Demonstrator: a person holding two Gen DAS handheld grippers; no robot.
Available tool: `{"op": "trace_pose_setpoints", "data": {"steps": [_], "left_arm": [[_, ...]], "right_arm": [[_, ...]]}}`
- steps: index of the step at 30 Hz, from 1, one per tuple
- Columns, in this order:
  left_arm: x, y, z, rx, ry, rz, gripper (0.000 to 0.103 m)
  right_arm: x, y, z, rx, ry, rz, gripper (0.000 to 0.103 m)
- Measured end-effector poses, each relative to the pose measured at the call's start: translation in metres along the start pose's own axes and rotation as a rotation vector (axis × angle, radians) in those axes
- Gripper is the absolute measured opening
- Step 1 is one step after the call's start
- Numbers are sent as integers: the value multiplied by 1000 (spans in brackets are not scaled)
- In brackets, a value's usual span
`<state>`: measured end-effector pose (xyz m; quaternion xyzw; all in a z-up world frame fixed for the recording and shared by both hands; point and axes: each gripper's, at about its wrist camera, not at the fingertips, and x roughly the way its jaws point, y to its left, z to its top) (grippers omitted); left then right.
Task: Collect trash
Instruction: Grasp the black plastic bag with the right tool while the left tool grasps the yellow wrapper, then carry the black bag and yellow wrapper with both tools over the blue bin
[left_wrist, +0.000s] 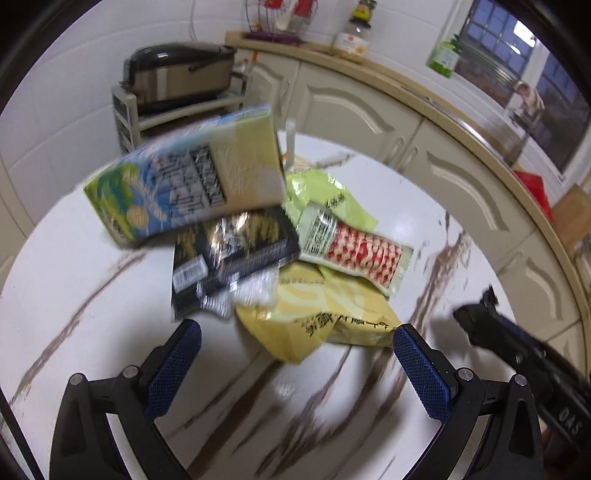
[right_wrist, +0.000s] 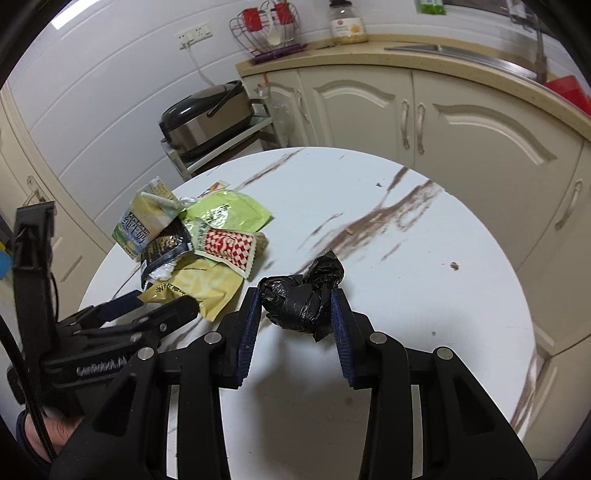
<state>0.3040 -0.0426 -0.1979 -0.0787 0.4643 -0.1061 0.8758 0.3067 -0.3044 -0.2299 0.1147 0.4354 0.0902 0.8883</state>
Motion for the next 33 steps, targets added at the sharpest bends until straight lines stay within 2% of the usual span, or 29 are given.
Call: {"op": "trace_pose_setpoints", "data": {"steps": [3, 6, 7, 8, 10, 11, 22, 33], "left_arm": [[6, -2, 3, -13, -17, -18, 99], [9, -2, 1, -25, -49, -33, 74], [8, 1, 2, -36, -51, -60, 59], [11, 2, -1, -41, -48, -74, 51], [12, 4, -3, -37, -45, -96, 44], [11, 7, -5, -33, -41, -98, 32], [-4, 4, -23, -16, -26, -148, 29], [-50, -13, -59, 57, -62, -171, 29]], "right_arm": [[-2, -9, 0, 12, -3, 3, 35], [-4, -14, 0, 15, -7, 8, 35], [-4, -15, 0, 17, -8, 10, 35], [-5, -16, 0, 19, -8, 11, 35], [-5, -18, 0, 23, -10, 14, 35], [-5, -18, 0, 24, -11, 16, 35], [-5, -15, -4, 26, -8, 28, 35], [-24, -23, -17, 50, -26, 11, 35]]}}
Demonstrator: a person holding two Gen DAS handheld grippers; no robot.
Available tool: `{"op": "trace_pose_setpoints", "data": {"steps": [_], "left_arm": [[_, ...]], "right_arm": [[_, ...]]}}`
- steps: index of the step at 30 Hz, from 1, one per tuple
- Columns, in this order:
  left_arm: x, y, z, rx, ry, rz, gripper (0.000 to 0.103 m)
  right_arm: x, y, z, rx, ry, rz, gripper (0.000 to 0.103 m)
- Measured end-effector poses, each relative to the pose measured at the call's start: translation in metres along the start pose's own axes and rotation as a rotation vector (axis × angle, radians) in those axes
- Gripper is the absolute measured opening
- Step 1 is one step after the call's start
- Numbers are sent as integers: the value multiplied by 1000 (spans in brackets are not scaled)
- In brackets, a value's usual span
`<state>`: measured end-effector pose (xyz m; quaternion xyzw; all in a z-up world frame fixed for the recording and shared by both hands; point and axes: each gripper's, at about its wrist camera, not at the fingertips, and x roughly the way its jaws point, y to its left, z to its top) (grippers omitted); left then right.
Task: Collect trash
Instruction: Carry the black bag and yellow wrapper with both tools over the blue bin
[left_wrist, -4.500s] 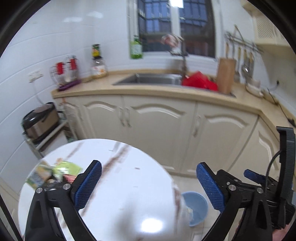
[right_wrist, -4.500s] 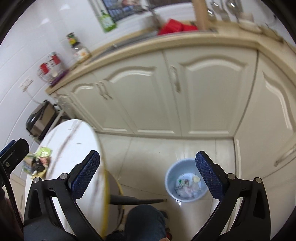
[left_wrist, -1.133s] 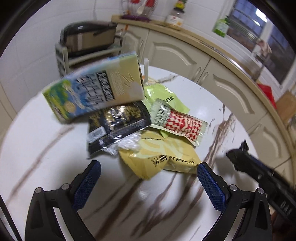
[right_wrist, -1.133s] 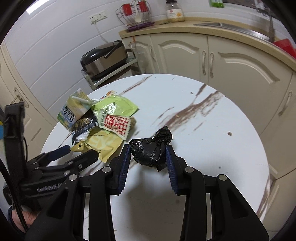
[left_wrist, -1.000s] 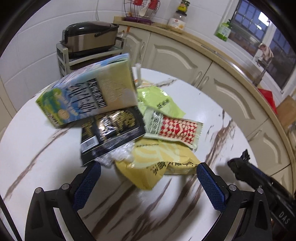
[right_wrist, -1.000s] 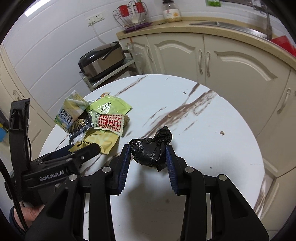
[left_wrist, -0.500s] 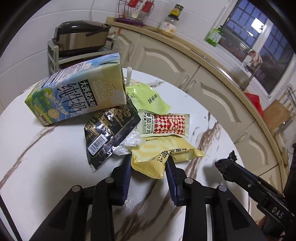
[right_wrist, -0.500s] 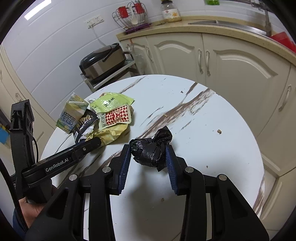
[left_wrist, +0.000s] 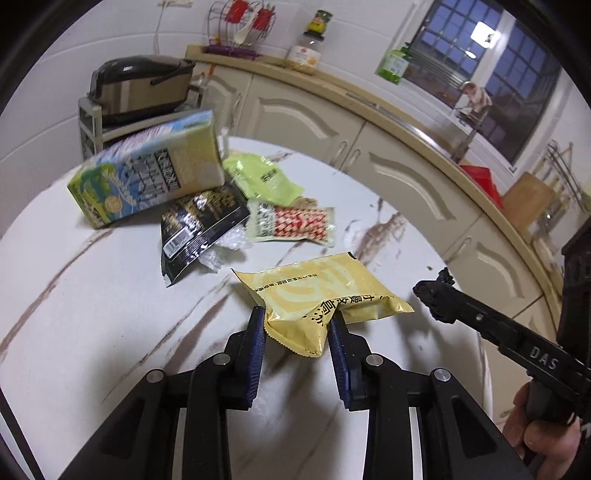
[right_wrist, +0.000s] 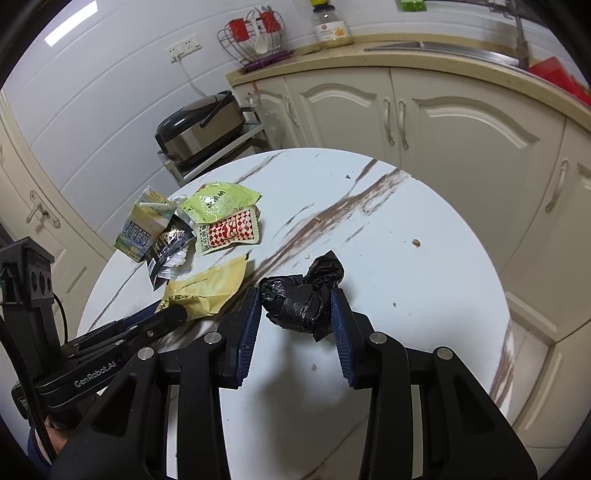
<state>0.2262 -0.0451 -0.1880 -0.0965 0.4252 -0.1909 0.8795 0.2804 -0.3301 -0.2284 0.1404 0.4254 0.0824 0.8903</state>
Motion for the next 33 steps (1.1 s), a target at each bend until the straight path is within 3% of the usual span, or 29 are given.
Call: {"op": "trace_pose_setpoints", "data": {"steps": [10, 20, 25, 33], "left_arm": [[-45, -37, -1, 93, -82, -13, 29], [-65, -108, 8, 238, -138, -52, 29], [-53, -159, 5, 328, -130, -105, 29], [8, -255, -6, 473, -38, -179, 29]], "right_arm": [[-40, -11, -9, 22, -62, -26, 35], [-102, -35, -10, 47, -176, -63, 35], [-142, -74, -17, 101, -234, -126, 35], [-181, -172, -51, 249, -251, -261, 35]]}}
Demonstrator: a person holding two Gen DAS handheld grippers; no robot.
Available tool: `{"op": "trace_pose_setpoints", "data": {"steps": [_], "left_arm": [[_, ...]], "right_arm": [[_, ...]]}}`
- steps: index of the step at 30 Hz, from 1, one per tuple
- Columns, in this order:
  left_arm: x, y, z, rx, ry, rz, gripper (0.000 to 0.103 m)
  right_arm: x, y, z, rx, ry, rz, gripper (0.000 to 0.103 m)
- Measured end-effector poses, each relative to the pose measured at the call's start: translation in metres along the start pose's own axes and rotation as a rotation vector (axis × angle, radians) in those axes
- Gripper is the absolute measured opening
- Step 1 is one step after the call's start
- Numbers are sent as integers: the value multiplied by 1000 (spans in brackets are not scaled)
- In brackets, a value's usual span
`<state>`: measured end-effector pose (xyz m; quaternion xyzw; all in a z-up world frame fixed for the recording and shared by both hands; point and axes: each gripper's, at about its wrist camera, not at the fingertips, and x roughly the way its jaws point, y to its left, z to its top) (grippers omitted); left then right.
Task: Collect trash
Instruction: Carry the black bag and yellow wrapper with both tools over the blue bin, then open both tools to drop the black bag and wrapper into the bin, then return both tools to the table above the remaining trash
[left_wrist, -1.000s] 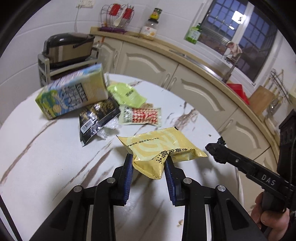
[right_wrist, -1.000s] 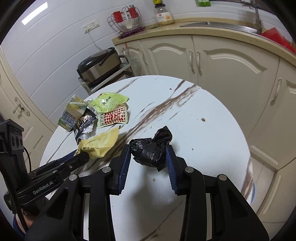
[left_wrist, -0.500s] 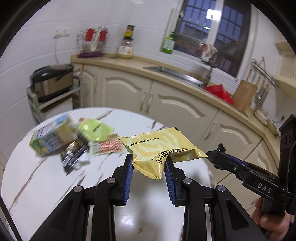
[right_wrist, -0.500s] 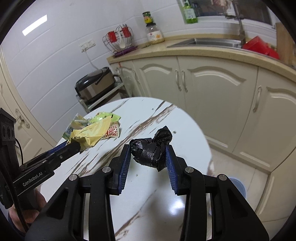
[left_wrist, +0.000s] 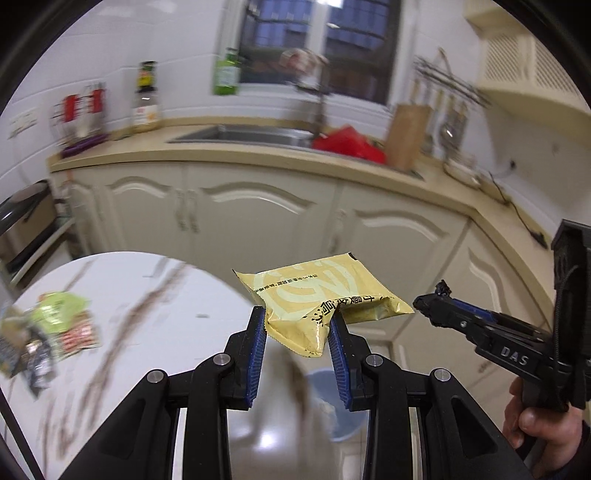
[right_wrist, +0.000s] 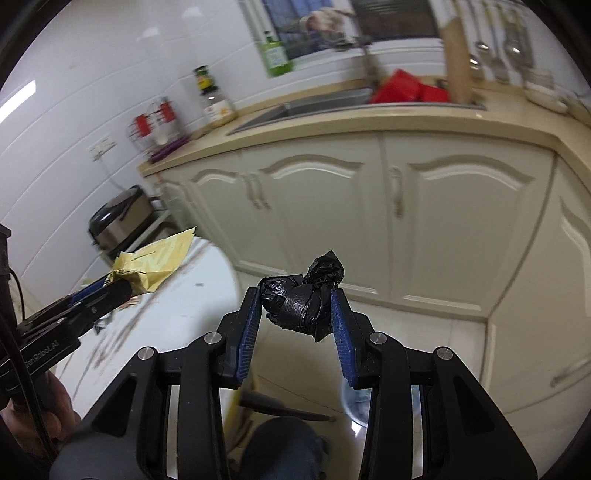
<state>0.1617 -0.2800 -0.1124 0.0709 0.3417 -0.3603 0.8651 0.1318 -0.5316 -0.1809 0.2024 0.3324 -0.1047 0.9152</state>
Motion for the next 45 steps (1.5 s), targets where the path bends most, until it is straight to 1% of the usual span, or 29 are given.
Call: {"op": "trace_pose_setpoints", "data": {"steps": [4, 7, 9, 12, 19, 21, 23, 24, 26, 27, 29, 30, 31, 33, 34, 35, 36, 37, 38, 39, 42, 44, 45], "left_arm": [[46, -30, 7, 54, 74, -45, 29], [80, -51, 8, 94, 129, -59, 29], [103, -64, 9, 119, 170, -65, 29], [144, -73, 13, 140, 248, -68, 29], [239, -92, 31, 176, 411, -50, 29], [264, -94, 31, 175, 457, -46, 31], [289, -96, 32, 185, 501, -18, 35], [301, -99, 30, 189, 521, -8, 35], [320, -100, 31, 196, 544, 4, 39], [325, -101, 32, 201, 546, 10, 43], [336, -103, 36, 202, 543, 26, 68], [339, -104, 39, 202, 539, 33, 71], [341, -106, 39, 202, 534, 39, 73], [347, -108, 40, 197, 534, 44, 73], [348, -107, 40, 190, 534, 48, 74], [347, -104, 41, 181, 533, 50, 74], [348, -103, 42, 175, 532, 51, 74], [345, -100, 42, 168, 529, 54, 74], [335, -100, 39, 165, 525, 57, 75], [337, -101, 40, 162, 521, 60, 75], [320, -99, 36, 168, 496, 65, 78], [299, -101, 31, 175, 471, 68, 81], [294, -102, 30, 177, 460, 68, 81]], "right_arm": [[8, -51, -9, 62, 30, -62, 35], [23, -88, -22, 114, 73, -92, 35], [36, -107, -29, 144, 101, -97, 35], [59, -131, -41, 188, 153, -100, 35], [114, -169, -66, 274, 268, -101, 36], [130, -177, -73, 293, 299, -102, 36], [142, -183, -78, 306, 324, -103, 36], [148, -187, -82, 311, 337, -104, 36], [161, -191, -88, 318, 363, -108, 37], [165, -193, -90, 323, 373, -110, 39], [171, -197, -94, 337, 385, -116, 40], [175, -200, -97, 341, 395, -125, 44], [178, -202, -98, 344, 402, -124, 55], [180, -206, -102, 359, 397, -128, 68], [181, -208, -102, 365, 397, -130, 74], [181, -210, -105, 376, 398, -129, 78], [181, -211, -105, 384, 398, -128, 86], [181, -212, -105, 393, 396, -127, 93], [179, -214, -106, 403, 394, -130, 96], [177, -215, -107, 411, 390, -137, 103], [175, -215, -108, 413, 399, -172, 103], [172, -212, -107, 405, 403, -195, 103], [170, -211, -105, 404, 402, -194, 103]]}}
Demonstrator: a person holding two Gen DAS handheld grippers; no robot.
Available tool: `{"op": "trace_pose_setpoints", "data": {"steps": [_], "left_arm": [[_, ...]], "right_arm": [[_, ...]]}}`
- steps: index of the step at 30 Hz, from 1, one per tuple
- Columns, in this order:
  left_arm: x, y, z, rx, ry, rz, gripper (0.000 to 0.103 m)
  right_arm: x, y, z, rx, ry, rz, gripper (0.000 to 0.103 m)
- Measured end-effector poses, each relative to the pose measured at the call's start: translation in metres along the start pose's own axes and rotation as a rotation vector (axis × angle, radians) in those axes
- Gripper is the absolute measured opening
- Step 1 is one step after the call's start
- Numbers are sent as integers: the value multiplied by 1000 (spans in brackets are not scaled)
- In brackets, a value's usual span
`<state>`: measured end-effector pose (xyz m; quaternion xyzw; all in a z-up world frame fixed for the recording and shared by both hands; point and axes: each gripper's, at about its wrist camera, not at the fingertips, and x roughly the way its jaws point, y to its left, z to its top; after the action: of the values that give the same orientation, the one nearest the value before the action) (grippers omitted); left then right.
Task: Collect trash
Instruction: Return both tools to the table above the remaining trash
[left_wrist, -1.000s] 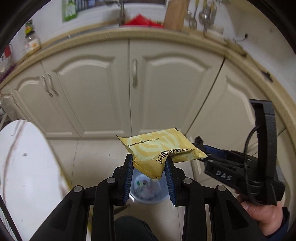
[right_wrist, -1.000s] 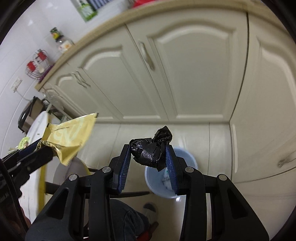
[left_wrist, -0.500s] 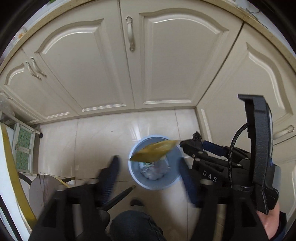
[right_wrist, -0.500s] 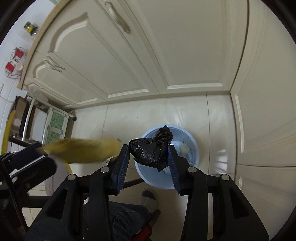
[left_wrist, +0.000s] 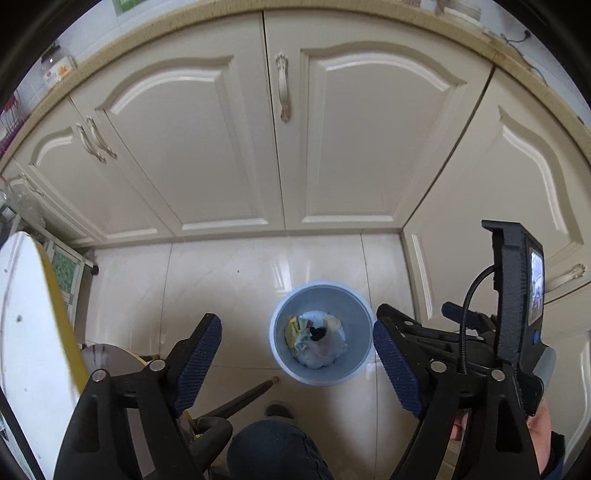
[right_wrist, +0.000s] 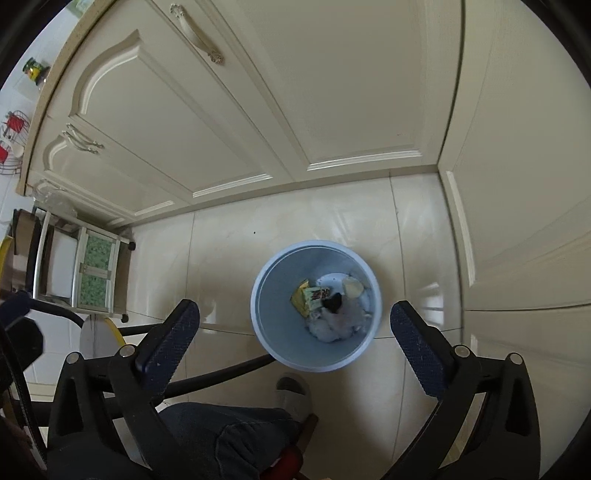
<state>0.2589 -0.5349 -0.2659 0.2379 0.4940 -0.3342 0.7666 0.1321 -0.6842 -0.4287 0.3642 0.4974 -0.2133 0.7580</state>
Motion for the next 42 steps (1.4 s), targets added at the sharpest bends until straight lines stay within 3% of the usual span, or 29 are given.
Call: {"op": "trace_pose_setpoints", "data": {"steps": [3, 9, 17, 28, 42], "left_arm": [[-21, 2, -10, -2, -30, 7, 82], [-61, 13, -28, -11, -124, 38, 96], [-129, 36, -66, -53, -234, 31, 98], [-256, 100, -163, -191, -404, 100, 98], [-352, 175, -304, -407, -560, 211, 102]], "right_arm": [[-10, 6, -1, -3, -15, -1, 103], [-44, 22, -2, -16, -72, -3, 103], [-106, 64, -7, -61, -182, 18, 103], [-180, 158, -33, -186, -316, 60, 103], [-233, 298, -93, -422, -412, 158, 103]]}}
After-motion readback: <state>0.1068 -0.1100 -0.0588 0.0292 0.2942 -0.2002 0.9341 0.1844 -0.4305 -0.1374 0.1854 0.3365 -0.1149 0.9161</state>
